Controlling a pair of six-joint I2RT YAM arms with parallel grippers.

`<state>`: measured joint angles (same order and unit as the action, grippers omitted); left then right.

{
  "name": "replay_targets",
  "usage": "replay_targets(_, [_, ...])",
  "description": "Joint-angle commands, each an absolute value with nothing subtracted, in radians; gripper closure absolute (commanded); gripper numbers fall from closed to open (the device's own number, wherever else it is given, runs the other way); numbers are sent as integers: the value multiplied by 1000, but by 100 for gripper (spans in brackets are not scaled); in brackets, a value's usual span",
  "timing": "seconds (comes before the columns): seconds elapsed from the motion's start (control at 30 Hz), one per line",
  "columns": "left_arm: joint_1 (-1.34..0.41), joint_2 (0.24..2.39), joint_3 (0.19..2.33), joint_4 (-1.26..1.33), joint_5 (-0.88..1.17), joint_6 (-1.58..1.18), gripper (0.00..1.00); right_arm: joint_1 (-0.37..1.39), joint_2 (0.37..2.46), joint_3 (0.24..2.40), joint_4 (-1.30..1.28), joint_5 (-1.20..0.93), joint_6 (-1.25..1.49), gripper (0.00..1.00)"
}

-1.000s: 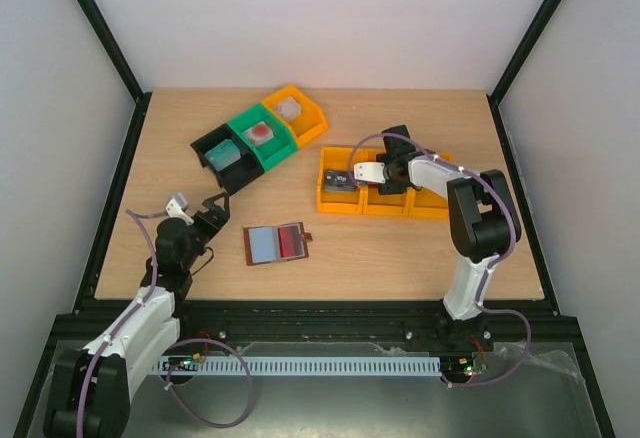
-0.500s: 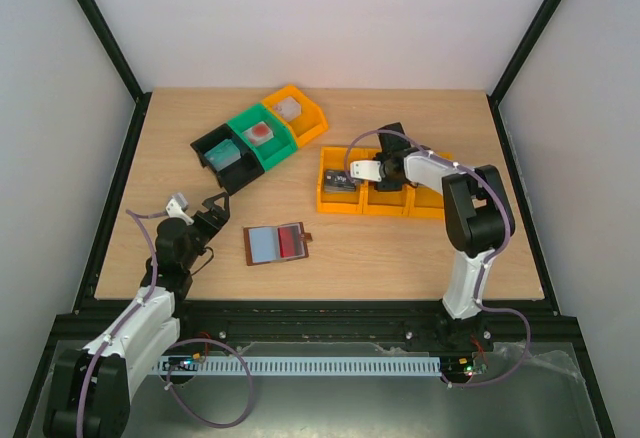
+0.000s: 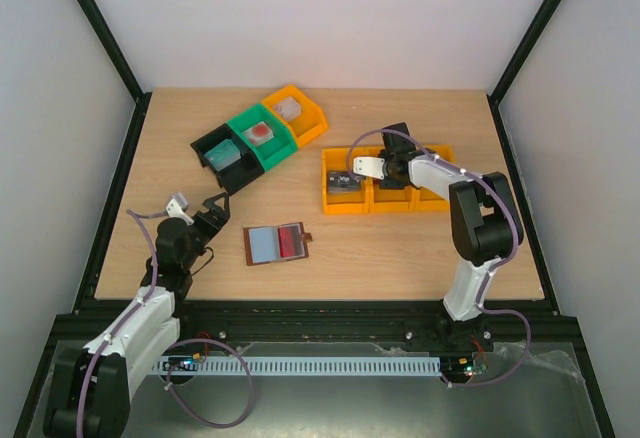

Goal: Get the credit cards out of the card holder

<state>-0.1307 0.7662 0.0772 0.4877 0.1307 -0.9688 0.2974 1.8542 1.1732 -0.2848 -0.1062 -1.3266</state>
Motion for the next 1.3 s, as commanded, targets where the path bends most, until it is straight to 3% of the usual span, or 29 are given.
replay_targets(0.0, [-135, 762, 63, 505, 132, -956, 1, 291, 1830, 1126, -470, -76, -1306, 95])
replay_targets(0.37, [-134, 759, 63, 505, 132, -957, 1, 291, 1779, 1126, -470, -32, -1181, 98])
replay_targets(0.8, [-135, 758, 62, 503, 132, -957, 1, 290, 1774, 1082, -451, -47, -1189, 80])
replay_targets(1.13, [-135, 758, 61, 505, 133, -957, 1, 290, 1748, 1083, -422, -39, -1185, 89])
replay_targets(1.27, [-135, 757, 61, 505, 133, -959, 1, 290, 1760, 1093, -417, -36, -1181, 85])
